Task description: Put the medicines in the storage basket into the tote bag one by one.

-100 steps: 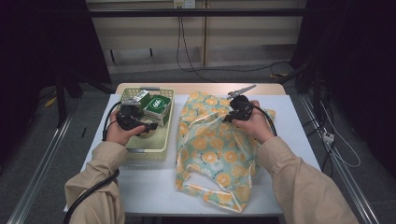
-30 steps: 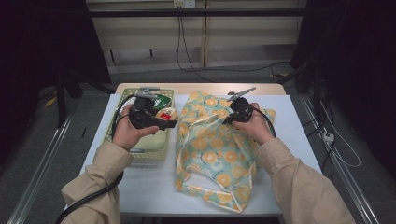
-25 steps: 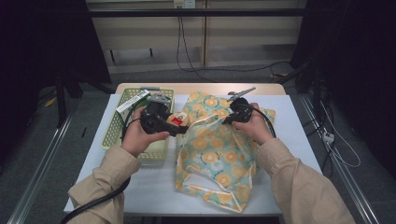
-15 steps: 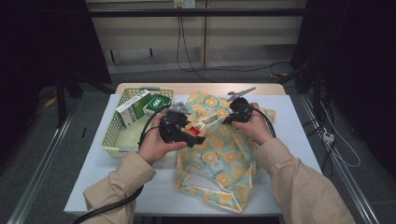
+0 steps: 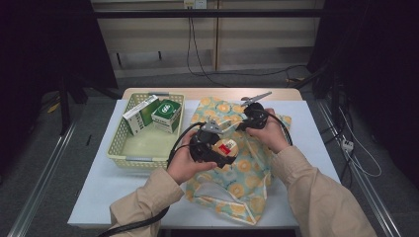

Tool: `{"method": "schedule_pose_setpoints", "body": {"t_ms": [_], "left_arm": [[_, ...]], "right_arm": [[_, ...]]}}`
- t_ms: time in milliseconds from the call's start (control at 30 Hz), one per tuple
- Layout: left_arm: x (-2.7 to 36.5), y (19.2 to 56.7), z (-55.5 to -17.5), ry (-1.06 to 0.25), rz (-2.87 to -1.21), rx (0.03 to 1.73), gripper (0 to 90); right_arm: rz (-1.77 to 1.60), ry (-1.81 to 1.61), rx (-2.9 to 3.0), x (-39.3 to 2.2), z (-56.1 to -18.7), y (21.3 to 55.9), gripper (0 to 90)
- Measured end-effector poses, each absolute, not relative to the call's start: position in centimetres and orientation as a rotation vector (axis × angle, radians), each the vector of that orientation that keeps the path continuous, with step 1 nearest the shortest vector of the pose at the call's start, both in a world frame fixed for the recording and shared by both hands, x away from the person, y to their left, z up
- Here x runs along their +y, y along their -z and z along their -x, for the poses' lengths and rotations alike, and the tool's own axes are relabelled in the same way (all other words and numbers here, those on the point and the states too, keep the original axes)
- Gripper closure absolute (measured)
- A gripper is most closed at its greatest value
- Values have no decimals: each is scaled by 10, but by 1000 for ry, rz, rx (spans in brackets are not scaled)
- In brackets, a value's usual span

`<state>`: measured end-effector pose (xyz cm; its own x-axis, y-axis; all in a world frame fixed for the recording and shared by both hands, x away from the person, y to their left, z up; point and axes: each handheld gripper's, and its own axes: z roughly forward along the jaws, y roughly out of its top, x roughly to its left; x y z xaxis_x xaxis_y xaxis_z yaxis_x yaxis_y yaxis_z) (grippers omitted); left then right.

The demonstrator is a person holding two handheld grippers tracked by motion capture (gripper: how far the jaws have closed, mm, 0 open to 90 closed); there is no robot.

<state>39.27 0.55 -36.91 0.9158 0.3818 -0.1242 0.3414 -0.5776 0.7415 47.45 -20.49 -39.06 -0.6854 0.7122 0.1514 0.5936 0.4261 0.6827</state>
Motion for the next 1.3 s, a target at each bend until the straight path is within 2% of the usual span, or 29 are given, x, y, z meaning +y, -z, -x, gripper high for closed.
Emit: {"method": "schedule_pose_setpoints", "body": {"t_ms": [100,400,1033,1300], "left_arm": [[1,376,-393,-20,-2229,487,205],[-7,396,-400,-34,-2241,547,205],[4,413,-435,-209,-2248,722,205],[7,415,-447,-205,-2206,763,205]], "right_arm": [[-1162,-1105,2515,-205,-474,390,889],[-1155,-1112,2512,-205,-472,386,889],[-1143,-1116,2513,-206,-468,380,889],[-1137,-1121,2512,-203,-469,378,889]]}}
